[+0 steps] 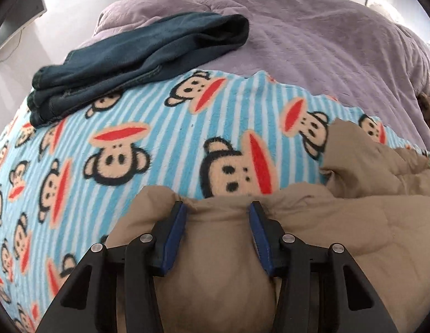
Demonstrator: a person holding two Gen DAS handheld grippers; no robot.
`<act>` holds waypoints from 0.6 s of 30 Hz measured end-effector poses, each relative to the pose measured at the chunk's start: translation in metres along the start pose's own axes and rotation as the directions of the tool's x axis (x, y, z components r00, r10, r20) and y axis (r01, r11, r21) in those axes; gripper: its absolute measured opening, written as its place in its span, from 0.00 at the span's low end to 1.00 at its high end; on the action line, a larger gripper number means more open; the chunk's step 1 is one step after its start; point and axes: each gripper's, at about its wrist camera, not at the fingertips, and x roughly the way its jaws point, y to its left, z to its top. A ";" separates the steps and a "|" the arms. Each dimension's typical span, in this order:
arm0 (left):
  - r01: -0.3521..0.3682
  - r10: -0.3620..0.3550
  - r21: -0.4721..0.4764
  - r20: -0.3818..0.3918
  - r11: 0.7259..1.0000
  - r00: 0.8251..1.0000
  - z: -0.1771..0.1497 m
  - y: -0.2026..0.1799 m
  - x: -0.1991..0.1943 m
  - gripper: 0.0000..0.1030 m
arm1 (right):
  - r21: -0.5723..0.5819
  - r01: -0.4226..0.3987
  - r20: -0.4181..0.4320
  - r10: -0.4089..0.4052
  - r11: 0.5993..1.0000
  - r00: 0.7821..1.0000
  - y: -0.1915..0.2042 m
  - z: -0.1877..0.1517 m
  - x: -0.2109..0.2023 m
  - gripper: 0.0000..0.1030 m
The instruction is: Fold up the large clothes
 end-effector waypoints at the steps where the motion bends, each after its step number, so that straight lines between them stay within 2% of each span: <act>1: 0.005 -0.005 -0.010 0.000 1.000 1.000 0.000 0.000 0.003 0.49 | 0.004 -0.003 0.003 0.003 1.000 1.000 -0.002 0.000 0.005 0.04; 8: -0.003 0.003 -0.020 -0.013 1.000 1.000 0.006 0.003 0.011 0.49 | 0.043 -0.036 0.015 0.035 0.998 0.999 -0.012 -0.001 0.017 0.03; 12: -0.007 0.007 -0.023 0.000 1.000 1.000 0.007 0.010 -0.011 0.49 | 0.026 0.009 0.010 -0.010 1.000 1.000 -0.006 0.000 0.004 0.04; 14: -0.001 0.002 -0.023 0.022 1.000 1.000 0.009 0.016 -0.027 0.49 | 0.031 0.028 0.013 -0.028 0.999 1.000 -0.006 0.000 -0.006 0.09; 18: -0.011 0.011 -0.005 0.061 1.000 0.998 0.003 0.029 -0.059 0.49 | 0.015 0.087 0.059 -0.088 0.996 0.994 -0.003 -0.004 -0.030 0.10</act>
